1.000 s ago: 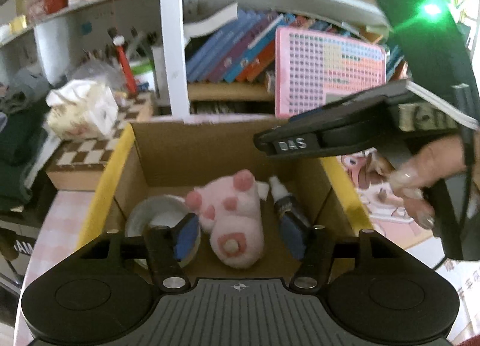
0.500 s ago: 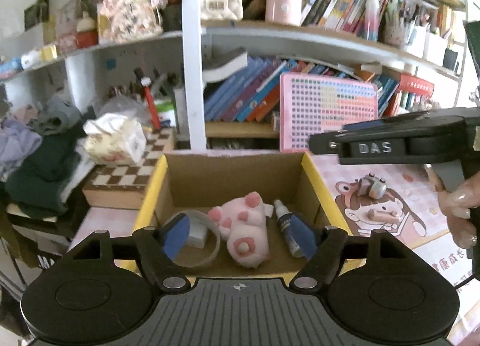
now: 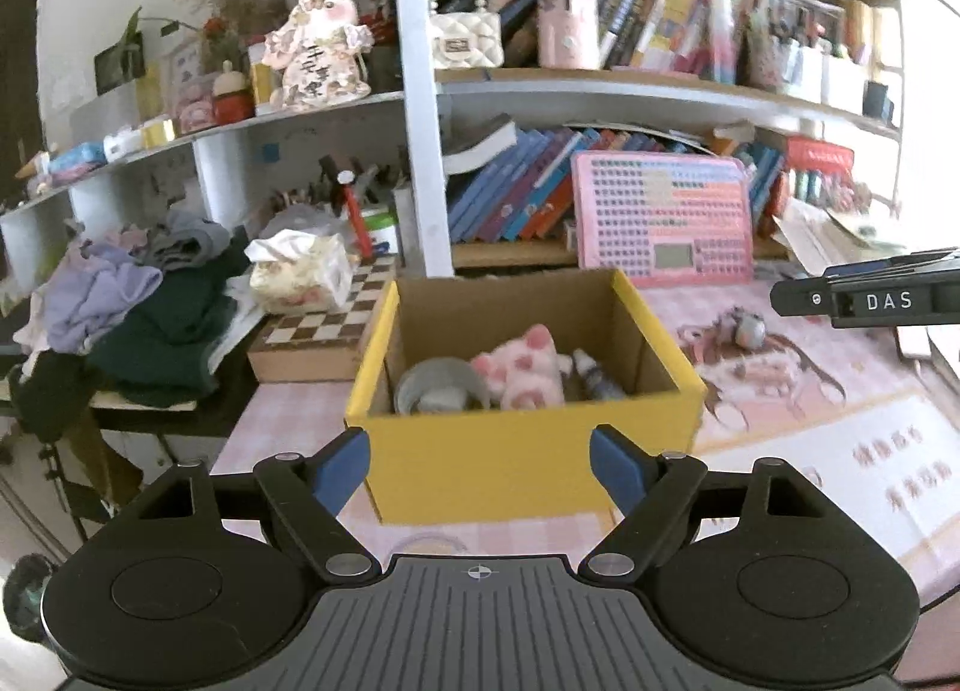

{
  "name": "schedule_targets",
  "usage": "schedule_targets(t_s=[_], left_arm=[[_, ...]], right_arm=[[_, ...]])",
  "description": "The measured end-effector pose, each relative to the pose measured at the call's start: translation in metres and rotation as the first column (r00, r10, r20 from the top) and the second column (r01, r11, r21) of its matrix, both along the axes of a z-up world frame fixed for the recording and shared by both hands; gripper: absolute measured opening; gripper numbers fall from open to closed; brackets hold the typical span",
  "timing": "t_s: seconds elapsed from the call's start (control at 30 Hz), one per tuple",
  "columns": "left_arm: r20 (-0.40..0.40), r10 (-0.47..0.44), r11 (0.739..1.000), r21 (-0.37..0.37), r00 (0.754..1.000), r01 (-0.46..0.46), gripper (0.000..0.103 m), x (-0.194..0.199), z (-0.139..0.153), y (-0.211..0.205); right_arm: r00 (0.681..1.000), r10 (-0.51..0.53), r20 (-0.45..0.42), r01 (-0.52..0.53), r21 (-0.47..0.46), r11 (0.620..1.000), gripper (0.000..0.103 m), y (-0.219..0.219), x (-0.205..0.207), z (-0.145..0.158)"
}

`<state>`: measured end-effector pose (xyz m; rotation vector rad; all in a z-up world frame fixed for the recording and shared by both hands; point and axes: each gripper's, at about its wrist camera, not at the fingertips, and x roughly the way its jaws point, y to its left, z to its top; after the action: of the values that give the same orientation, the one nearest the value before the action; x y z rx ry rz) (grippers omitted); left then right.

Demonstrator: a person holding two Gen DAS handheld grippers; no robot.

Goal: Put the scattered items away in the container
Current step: 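Withdraw both open tools up and away from the yellow box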

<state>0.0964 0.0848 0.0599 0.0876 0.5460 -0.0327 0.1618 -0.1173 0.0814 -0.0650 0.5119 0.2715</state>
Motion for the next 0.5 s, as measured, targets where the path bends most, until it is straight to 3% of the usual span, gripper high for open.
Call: schedule_targets(t_s=[0.13,0.3,0.5], left_arm=[[-0.026,-0.016,1.0,-0.008,1.0,0.016,0.083,-0.02,-0.008,-0.006],[-0.063,-0.04,0.997,-0.073,0.997,0.035,0.083,-0.034,-0.02,-0.014],[-0.062,-0.066,0.993,-0.102,0.996,0.06,0.083,-0.047,-0.026,-0.027]], right_arm=[[0.999,-0.033,-0.022,0.034,0.002,0.999,0.051,-0.008,-0.032,-0.009],[0.997,-0.061,-0.036,0.061,-0.014,0.998,0.052,-0.011,-0.07,-0.027],[0.998,-0.046,-0.049,0.041,-0.106,0.994,0.057,-0.001,-0.104,-0.051]])
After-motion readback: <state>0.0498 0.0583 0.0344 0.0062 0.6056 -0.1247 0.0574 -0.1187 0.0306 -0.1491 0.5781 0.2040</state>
